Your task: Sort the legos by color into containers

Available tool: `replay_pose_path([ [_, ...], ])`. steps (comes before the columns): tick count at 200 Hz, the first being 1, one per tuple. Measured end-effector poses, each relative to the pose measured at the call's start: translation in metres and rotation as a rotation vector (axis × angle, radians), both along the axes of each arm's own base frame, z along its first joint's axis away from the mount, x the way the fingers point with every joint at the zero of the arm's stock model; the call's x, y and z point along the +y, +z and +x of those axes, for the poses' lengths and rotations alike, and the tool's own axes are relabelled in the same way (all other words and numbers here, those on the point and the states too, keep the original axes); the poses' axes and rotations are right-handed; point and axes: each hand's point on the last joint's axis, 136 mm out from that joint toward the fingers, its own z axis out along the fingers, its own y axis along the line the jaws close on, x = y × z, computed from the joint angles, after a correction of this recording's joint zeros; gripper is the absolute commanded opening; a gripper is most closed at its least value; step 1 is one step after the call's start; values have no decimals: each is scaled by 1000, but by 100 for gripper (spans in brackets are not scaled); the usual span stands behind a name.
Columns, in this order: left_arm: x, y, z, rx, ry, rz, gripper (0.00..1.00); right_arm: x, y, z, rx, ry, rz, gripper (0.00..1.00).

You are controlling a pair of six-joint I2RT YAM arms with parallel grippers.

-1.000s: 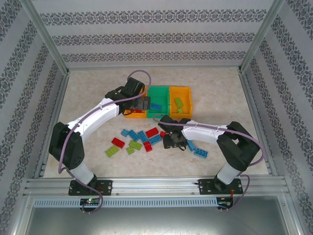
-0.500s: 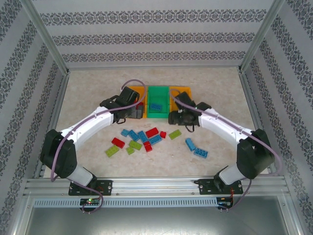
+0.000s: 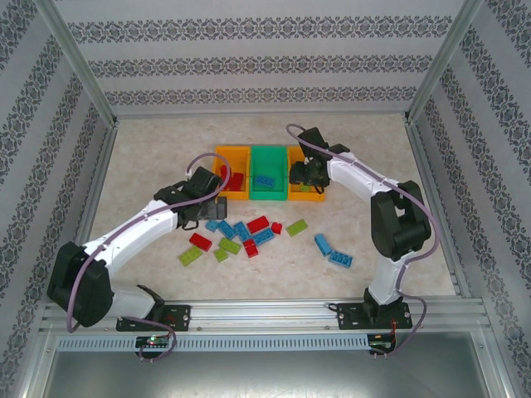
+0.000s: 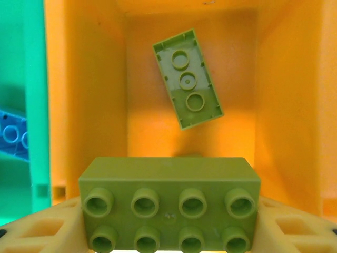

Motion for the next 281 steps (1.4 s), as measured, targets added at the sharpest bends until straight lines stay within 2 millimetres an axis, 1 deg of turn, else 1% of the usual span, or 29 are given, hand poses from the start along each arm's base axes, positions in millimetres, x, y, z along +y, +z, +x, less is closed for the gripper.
replay_pose_path([
  [17, 4, -8, -10, 28, 7, -4, 99, 0, -4, 3, 10, -1, -5, 65],
  [29, 2, -14, -16, 51, -4, -16, 100, -1, -6, 4, 13, 0, -8, 69],
  [47, -2, -21, -22, 83, -37, -29, 100, -1, -4, 5, 9, 8, -11, 72],
  [71, -8, -27, -24, 114, -96, -33, 100, 0, -3, 5, 10, 12, -8, 75],
  [105, -18, -41, -29, 179, -173, -41, 100, 2, -1, 5, 7, 16, 4, 79],
  [134, -25, -47, -32, 210, -197, -69, 98, 2, 0, 5, 5, 17, 5, 80],
  [149, -29, -50, -34, 230, -182, -96, 94, 2, 1, 5, 3, 17, 6, 80],
  [165, -38, -51, -35, 248, -172, -148, 92, 3, 2, 4, 0, 18, 12, 80],
  [186, -48, -50, -35, 251, -169, -208, 91, 4, 4, 1, -3, 24, 28, 80],
  [211, -53, -53, -36, 274, -141, -242, 89, 5, 10, 1, -16, 28, 39, 80],
  [237, -55, -62, -40, 320, -56, -279, 89, 6, 12, 1, -26, 28, 46, 80],
  [281, -58, -70, -40, 337, 131, -372, 89, 5, 5, -5, -8, 30, 49, 81],
])
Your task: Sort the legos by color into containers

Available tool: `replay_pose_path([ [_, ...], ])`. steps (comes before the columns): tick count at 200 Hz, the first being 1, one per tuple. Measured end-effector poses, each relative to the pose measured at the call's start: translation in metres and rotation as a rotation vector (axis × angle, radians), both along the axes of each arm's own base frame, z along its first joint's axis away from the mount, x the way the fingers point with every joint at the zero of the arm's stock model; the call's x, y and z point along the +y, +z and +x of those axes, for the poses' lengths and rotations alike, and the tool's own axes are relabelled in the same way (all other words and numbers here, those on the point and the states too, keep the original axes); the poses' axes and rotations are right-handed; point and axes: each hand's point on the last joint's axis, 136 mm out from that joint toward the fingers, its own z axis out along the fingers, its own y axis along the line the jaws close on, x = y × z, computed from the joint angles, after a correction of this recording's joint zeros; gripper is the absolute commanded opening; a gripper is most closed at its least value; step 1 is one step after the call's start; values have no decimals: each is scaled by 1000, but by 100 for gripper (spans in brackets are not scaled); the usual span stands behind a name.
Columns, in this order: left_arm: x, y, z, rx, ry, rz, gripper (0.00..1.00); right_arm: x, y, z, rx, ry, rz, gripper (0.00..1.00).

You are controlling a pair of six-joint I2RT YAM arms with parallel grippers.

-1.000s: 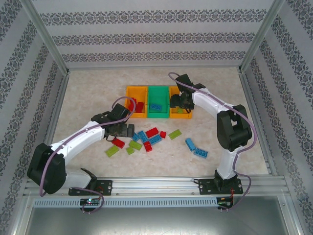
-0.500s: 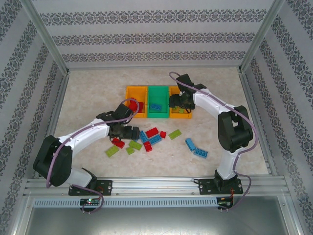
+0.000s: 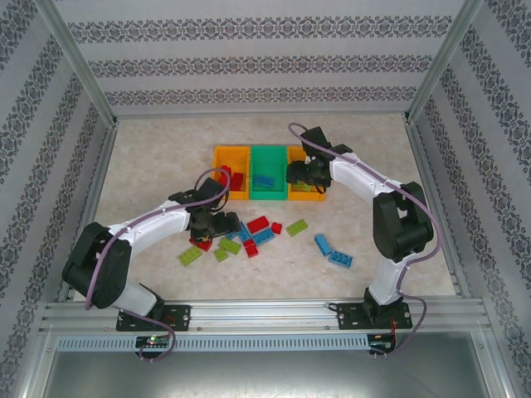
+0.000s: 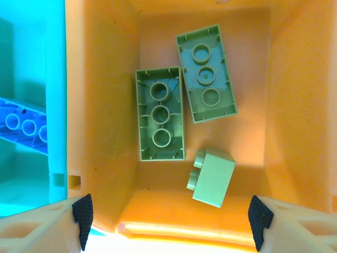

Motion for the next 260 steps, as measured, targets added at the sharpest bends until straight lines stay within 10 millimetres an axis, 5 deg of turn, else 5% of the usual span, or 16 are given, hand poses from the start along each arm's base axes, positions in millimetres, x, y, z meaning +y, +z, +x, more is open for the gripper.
replay_pose_path([
  [185, -2, -10, 22, 41, 303, -24, 73, -6, 1, 1, -24, -14, 102, 82],
  [260, -2, -23, 27, 66, 316, 12, 55, -9, 5, -1, -30, -3, 113, 82],
])
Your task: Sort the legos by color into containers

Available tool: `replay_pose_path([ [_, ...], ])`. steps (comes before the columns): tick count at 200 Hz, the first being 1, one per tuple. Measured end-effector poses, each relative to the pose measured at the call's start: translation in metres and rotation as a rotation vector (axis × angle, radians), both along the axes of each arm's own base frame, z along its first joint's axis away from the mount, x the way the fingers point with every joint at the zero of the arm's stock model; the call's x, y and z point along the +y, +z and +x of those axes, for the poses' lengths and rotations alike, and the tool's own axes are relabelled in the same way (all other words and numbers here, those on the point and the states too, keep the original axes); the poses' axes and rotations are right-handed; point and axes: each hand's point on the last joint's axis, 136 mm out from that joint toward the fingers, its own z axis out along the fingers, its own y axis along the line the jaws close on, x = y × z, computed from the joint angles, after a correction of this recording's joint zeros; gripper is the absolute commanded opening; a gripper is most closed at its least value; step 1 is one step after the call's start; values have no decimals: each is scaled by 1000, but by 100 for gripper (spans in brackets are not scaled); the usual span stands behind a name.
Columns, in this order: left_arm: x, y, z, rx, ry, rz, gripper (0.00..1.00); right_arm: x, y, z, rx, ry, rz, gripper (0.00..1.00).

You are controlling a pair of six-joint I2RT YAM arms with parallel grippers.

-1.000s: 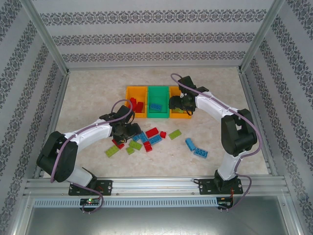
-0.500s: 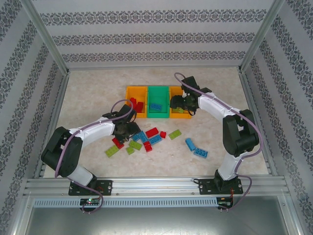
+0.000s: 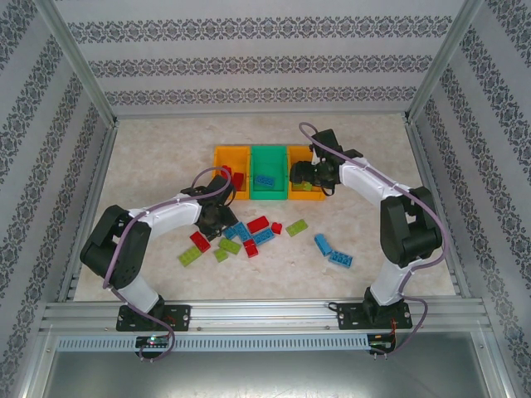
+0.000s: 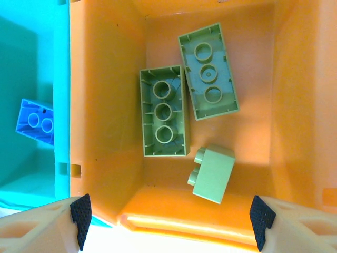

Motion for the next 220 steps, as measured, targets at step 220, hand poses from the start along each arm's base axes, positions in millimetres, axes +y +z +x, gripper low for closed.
replay_pose_path([
  [220, -92, 152, 127, -426, -311, -84, 25, -24, 10, -53, -27, -5, -3, 80],
])
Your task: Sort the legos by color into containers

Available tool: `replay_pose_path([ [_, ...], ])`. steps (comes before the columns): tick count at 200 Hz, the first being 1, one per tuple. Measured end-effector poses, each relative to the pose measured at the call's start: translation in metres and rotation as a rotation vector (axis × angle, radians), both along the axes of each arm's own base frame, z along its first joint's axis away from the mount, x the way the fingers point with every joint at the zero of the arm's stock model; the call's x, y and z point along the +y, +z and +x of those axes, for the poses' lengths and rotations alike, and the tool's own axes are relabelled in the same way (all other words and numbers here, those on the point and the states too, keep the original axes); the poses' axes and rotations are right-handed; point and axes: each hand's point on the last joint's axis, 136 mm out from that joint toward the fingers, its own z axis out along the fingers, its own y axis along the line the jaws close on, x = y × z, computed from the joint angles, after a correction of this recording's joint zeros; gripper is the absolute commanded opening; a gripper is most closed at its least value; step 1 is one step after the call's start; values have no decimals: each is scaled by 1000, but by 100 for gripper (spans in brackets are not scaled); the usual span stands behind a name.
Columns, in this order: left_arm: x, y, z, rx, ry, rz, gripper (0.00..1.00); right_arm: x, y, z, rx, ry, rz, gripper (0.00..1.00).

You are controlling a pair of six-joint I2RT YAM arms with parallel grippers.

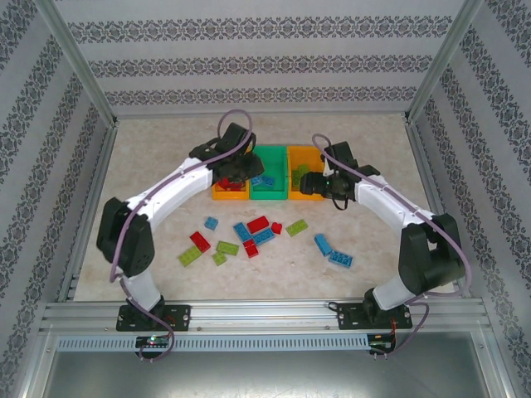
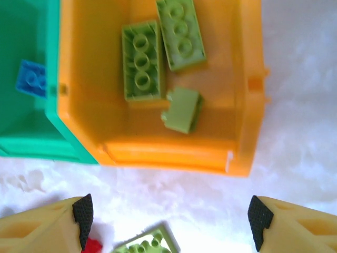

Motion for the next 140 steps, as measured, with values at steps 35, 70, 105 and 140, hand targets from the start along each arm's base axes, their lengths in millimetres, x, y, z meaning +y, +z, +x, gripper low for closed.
replay_pose_path([
  [35, -26, -22, 37, -2, -104, 65, 26, -6, -19, -37, 63, 22, -24, 78],
  [70, -35, -50, 52, 34, -161, 129, 31, 5, -28, -76, 119, 98, -57, 76],
  [105, -37, -53, 55, 42, -182, 148, 45, 13, -39, -108, 183, 160, -91, 74],
  [140, -40, -49, 54, 34, -209, 140, 69, 4, -55, -129, 256, 153, -141, 69],
])
